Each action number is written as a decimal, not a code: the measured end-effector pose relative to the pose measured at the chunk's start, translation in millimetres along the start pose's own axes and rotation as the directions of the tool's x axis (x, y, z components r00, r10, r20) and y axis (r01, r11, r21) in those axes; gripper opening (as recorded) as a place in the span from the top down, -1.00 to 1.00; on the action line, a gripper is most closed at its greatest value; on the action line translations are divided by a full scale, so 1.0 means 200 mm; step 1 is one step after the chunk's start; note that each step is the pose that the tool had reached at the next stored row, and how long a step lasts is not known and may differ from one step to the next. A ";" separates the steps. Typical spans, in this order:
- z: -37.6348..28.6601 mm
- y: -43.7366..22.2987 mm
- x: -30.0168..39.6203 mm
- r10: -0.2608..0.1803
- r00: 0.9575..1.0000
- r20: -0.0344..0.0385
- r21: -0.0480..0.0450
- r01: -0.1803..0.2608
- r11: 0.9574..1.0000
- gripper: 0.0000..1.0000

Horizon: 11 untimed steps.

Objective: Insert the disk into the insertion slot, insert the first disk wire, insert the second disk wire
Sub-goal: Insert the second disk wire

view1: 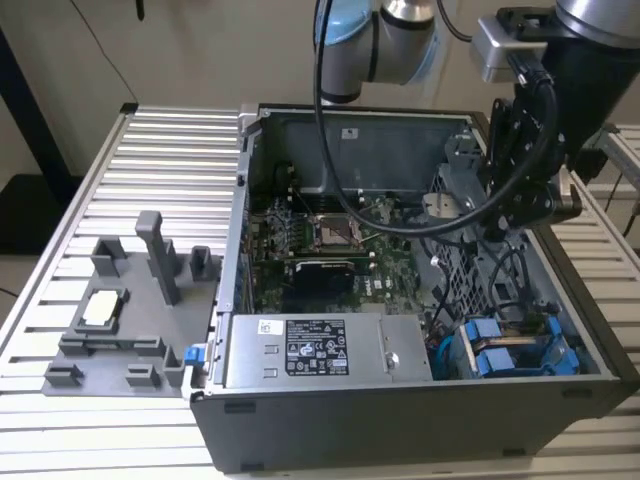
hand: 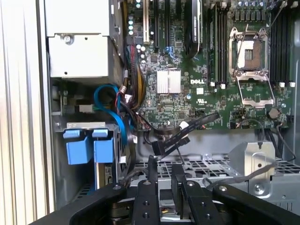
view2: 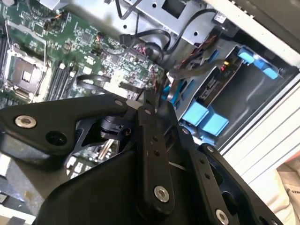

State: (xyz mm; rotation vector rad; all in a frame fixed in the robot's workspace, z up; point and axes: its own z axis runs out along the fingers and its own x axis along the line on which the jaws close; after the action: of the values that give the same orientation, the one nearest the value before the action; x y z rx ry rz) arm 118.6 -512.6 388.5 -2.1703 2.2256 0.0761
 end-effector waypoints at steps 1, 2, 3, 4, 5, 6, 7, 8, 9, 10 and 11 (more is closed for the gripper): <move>0.000 0.015 0.001 0.000 1.000 0.000 0.000 0.000 1.000 0.47; 0.001 0.031 0.001 0.000 1.000 0.000 0.000 0.000 1.000 0.47; 0.001 0.046 0.002 0.000 1.000 0.000 0.000 0.000 1.000 0.47; 0.002 0.059 0.003 0.000 1.000 0.000 0.000 0.000 1.000 0.47; 0.002 0.075 0.004 0.000 1.000 0.000 0.000 0.000 1.000 0.47; 0.002 0.089 0.004 0.000 1.000 0.000 0.000 0.000 1.000 0.47; 0.003 0.103 0.005 0.000 1.000 0.000 0.000 0.000 1.000 0.47; 0.003 0.110 0.007 0.000 1.000 0.000 0.000 0.000 1.000 0.47; 0.003 0.110 0.007 0.000 1.000 0.000 0.000 0.000 1.000 0.47; 0.003 0.110 0.007 0.000 1.000 0.000 0.000 0.000 1.000 0.47; 0.003 0.110 0.007 0.000 1.000 0.000 0.000 0.000 1.000 0.47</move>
State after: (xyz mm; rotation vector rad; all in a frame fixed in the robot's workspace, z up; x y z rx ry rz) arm 96.5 -513.4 388.1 -2.1704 2.2254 0.0754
